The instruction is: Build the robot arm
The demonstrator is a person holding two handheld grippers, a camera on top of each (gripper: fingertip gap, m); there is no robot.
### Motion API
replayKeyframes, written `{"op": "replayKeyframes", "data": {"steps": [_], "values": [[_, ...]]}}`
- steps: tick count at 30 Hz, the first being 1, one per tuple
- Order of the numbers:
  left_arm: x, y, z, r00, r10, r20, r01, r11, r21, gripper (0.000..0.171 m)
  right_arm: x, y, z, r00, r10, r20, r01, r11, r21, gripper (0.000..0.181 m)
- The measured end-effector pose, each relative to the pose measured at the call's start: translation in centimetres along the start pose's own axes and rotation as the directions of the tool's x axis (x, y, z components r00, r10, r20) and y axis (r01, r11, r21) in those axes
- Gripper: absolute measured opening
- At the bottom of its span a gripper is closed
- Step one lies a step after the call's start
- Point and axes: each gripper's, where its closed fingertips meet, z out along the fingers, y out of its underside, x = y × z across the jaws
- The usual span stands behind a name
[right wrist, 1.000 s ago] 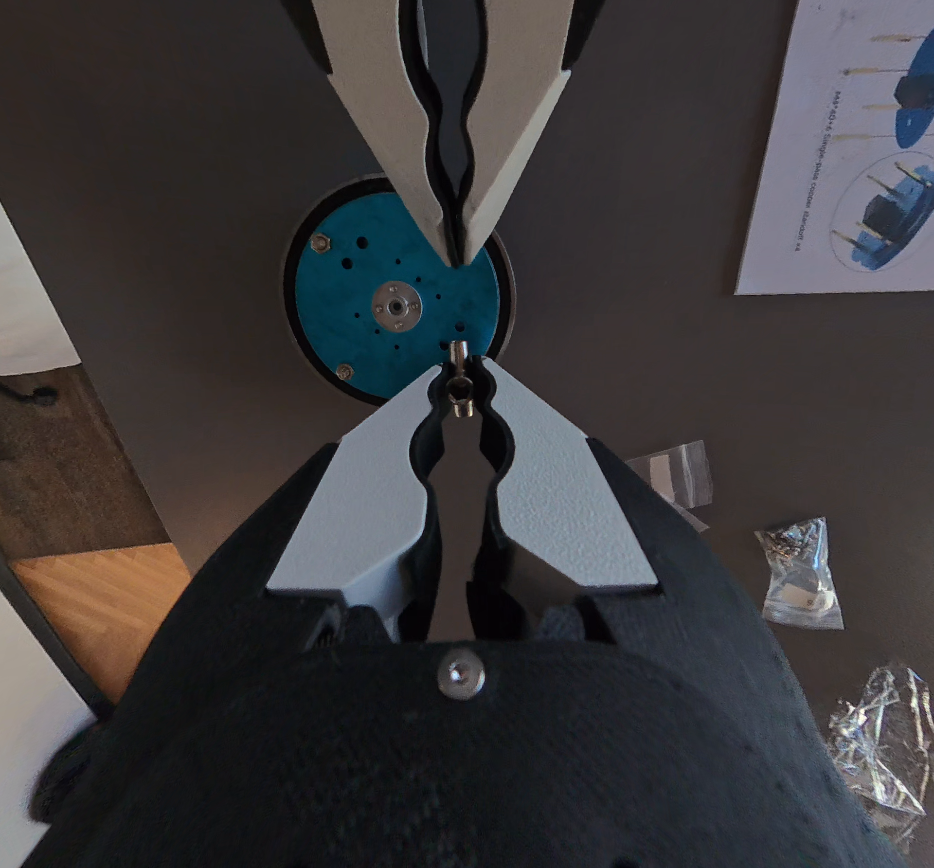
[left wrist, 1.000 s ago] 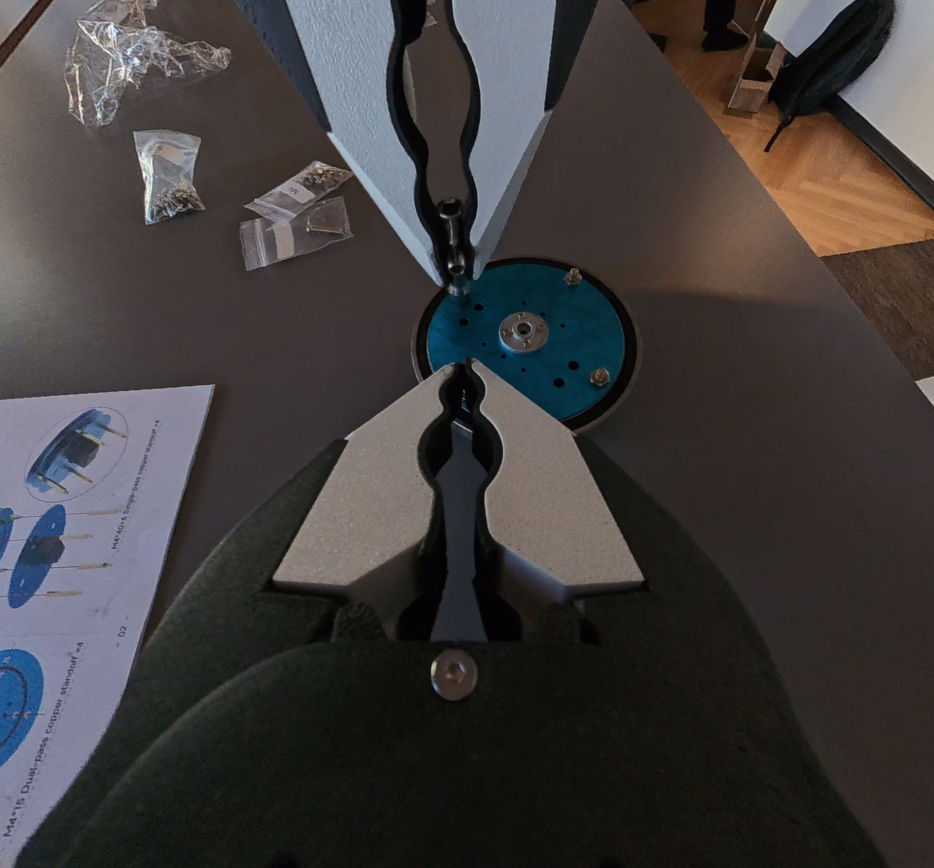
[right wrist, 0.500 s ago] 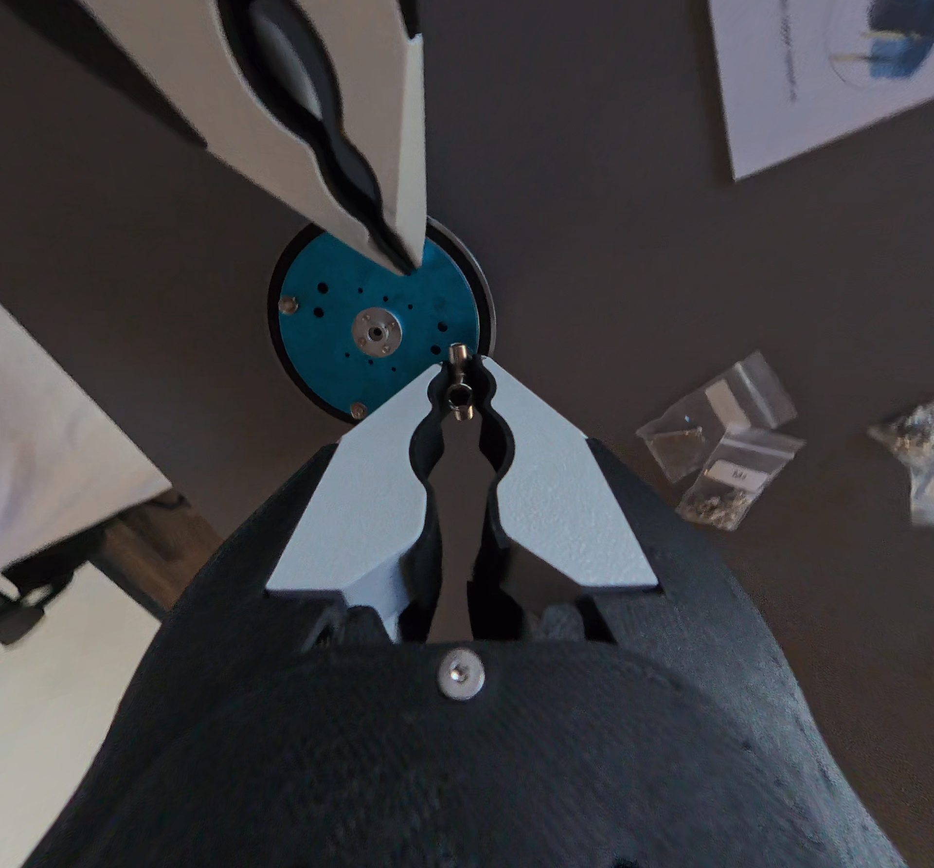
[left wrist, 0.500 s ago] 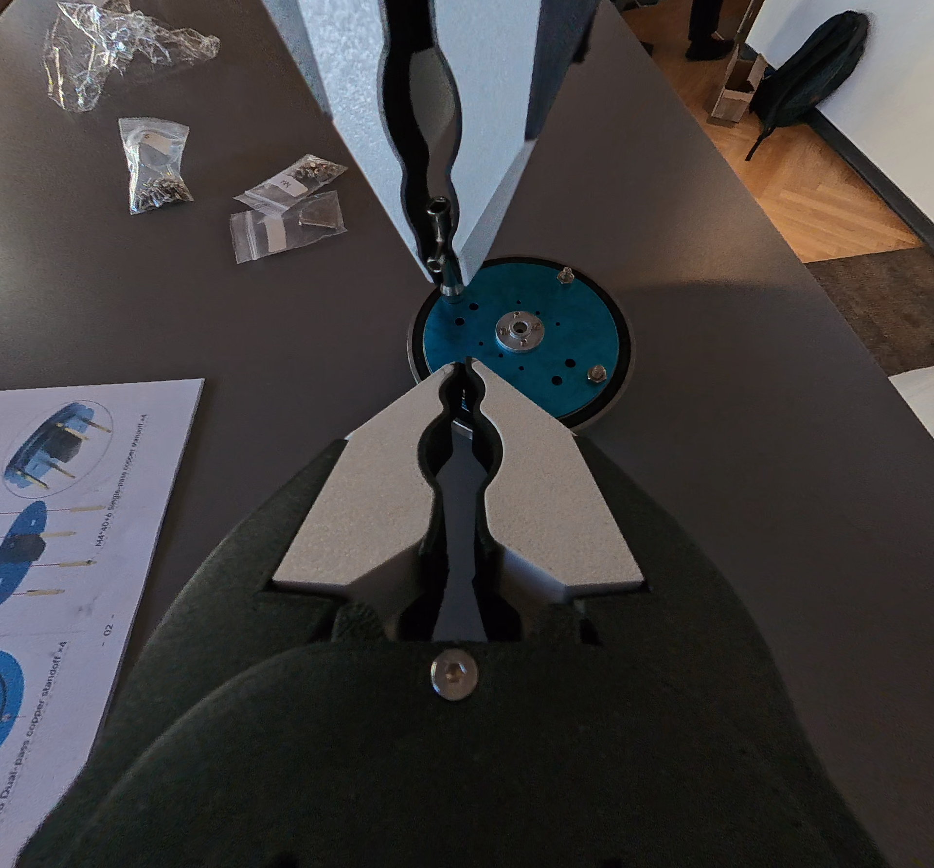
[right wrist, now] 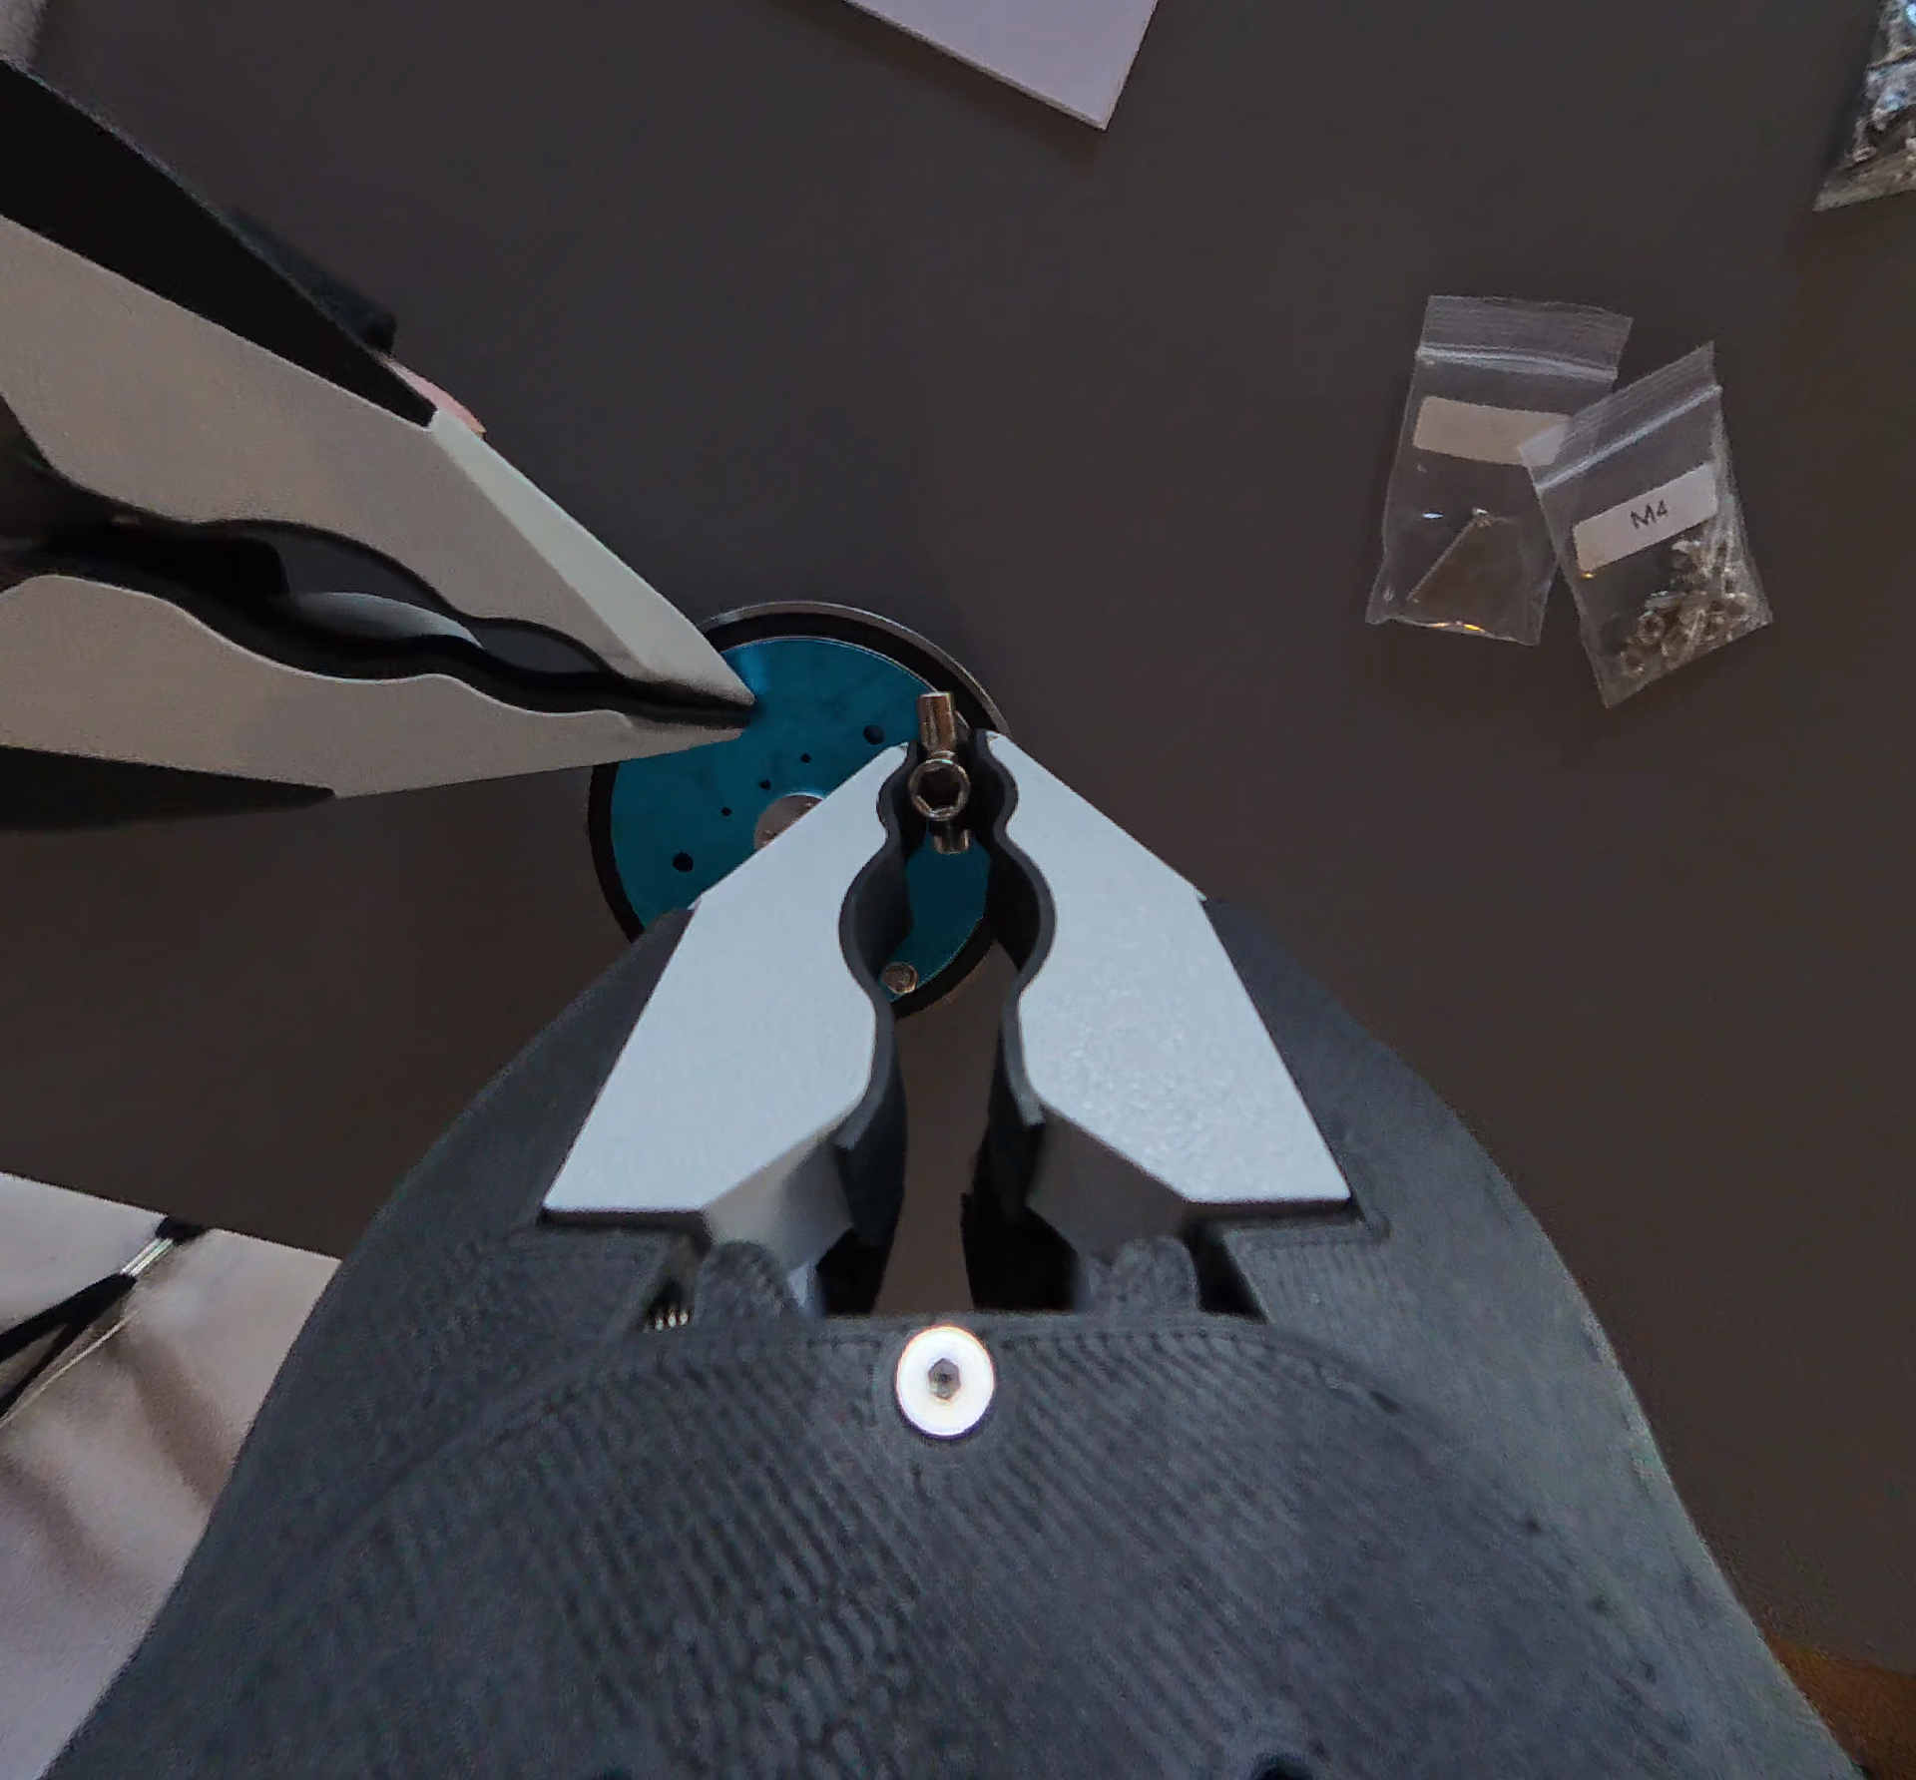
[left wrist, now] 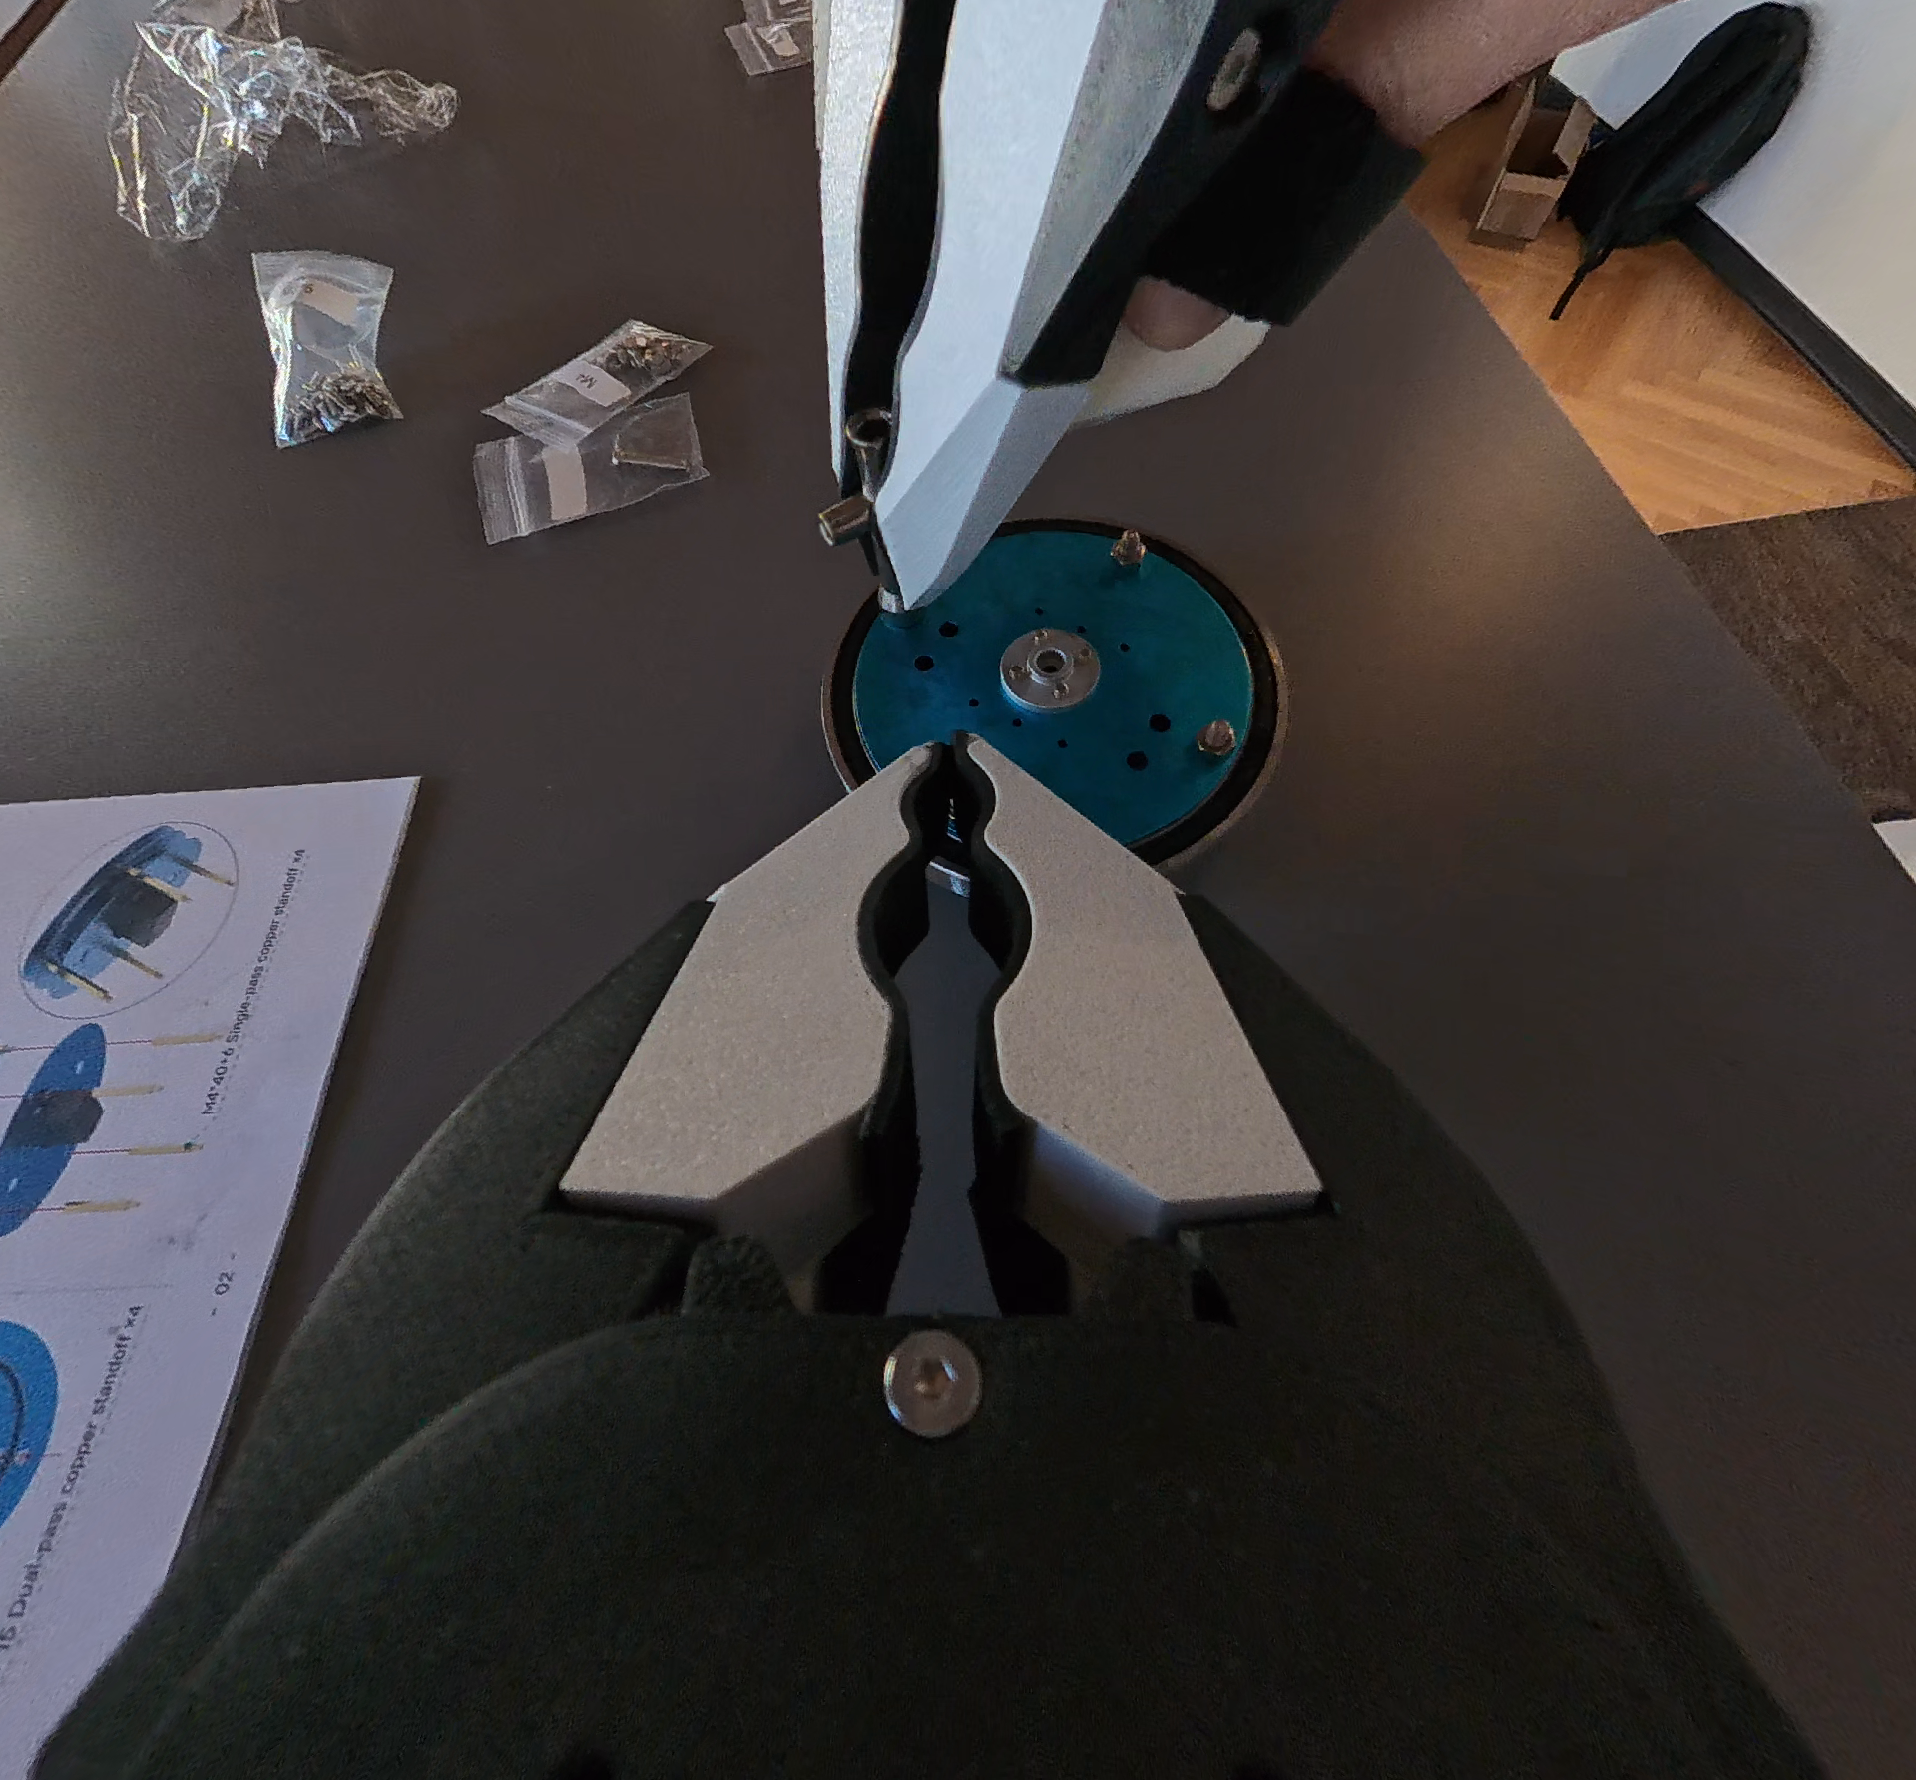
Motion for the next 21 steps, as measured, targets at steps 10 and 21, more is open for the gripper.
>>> {"op": "replayKeyframes", "data": {"steps": [10,21], "values": [[0.0,0.0,0.0,1.000,0.001,-0.006,-0.001,1.000,0.000,0.000,-2.1,-1.7,-2.0,0.973,-0.210,0.100,0.207,0.978,0.040,0.007],[0.0,0.0,0.0,1.000,0.019,0.009,-0.019,1.000,0.001,0.000,-2.7,2.3,-3.3,0.696,-0.685,0.216,0.689,0.722,0.070,0.007]]}}
